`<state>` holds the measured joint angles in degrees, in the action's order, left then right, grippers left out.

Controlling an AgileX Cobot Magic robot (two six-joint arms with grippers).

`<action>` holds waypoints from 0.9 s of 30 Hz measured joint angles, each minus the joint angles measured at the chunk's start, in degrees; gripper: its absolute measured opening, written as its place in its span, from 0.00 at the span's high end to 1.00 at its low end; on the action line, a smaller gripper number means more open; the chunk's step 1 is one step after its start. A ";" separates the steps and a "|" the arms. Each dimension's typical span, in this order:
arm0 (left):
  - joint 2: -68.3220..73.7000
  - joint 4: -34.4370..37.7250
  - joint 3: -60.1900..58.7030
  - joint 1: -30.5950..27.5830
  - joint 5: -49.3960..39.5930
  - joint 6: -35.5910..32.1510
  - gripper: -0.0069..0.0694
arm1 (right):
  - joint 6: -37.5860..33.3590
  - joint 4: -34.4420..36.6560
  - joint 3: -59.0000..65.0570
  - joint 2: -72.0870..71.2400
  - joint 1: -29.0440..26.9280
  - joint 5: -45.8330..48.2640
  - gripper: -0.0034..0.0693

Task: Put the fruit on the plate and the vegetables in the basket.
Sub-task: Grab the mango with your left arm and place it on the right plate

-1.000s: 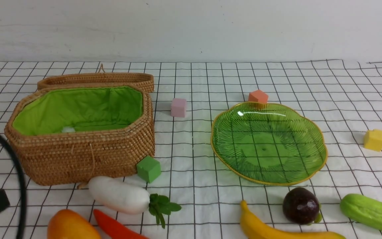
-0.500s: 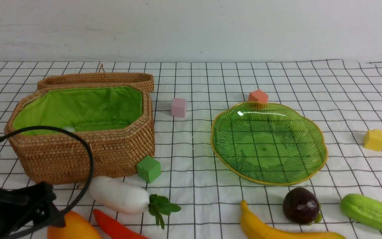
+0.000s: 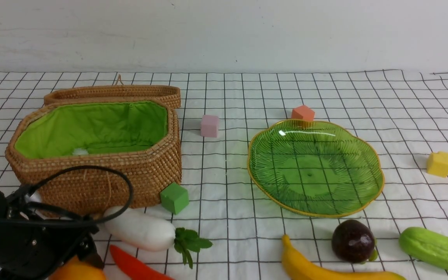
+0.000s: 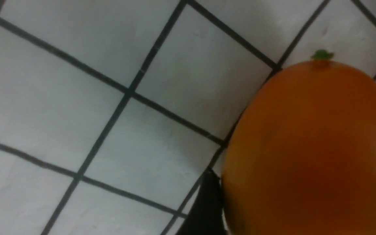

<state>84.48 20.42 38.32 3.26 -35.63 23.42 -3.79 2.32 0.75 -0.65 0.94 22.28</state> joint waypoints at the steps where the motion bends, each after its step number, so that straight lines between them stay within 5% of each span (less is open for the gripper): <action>1: 0.09 0.04 0.06 0.00 0.00 -0.14 0.11 | 0.00 0.00 0.00 0.00 0.00 0.00 0.62; 15: -8.33 -0.88 6.94 0.00 -8.97 -8.24 0.16 | 0.00 0.00 0.00 0.00 0.00 0.00 0.62; 22: -10.27 5.55 25.36 0.90 -17.45 -14.03 0.16 | 0.00 0.00 0.00 0.00 0.00 0.00 0.62; 27: -3.06 5.97 39.88 7.24 -18.03 -15.09 0.16 | 0.00 0.00 0.00 0.00 0.00 0.00 0.62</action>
<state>81.43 26.39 78.20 10.50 -53.66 8.34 -3.79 2.32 0.75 -0.65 0.94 22.28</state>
